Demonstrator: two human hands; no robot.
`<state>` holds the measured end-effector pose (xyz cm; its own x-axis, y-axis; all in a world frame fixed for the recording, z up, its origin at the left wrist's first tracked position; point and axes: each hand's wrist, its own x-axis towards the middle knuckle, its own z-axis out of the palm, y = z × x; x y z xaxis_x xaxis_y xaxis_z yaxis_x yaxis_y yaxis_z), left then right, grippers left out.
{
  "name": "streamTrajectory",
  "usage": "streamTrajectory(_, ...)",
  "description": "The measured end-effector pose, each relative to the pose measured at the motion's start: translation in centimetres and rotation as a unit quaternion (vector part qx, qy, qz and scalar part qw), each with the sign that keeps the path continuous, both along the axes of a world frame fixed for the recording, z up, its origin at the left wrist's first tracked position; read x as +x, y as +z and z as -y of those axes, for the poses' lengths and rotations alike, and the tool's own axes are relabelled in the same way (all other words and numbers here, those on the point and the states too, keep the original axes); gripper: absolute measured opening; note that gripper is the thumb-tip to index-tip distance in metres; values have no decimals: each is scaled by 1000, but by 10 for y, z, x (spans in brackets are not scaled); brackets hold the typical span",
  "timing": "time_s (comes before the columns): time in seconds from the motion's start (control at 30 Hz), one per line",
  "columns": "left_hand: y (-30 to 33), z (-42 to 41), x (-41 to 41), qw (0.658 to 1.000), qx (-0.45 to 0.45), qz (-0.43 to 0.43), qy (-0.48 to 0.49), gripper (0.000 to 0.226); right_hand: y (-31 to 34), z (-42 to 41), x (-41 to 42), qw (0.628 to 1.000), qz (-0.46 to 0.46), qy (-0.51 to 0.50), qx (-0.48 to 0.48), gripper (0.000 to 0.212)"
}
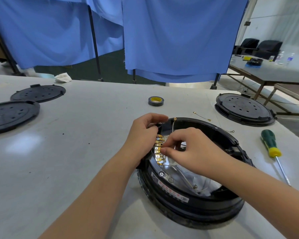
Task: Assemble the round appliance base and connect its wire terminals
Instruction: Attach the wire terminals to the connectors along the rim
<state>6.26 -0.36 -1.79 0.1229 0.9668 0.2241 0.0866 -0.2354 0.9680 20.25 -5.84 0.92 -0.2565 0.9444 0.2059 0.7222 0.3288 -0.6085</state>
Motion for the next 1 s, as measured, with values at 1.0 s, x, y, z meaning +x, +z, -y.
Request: streamTrajectory(1.0, 1, 2, 0, 1000, 12, -24, -4, 50, -1, -1, -4, 998, 25, 25, 51, 8)
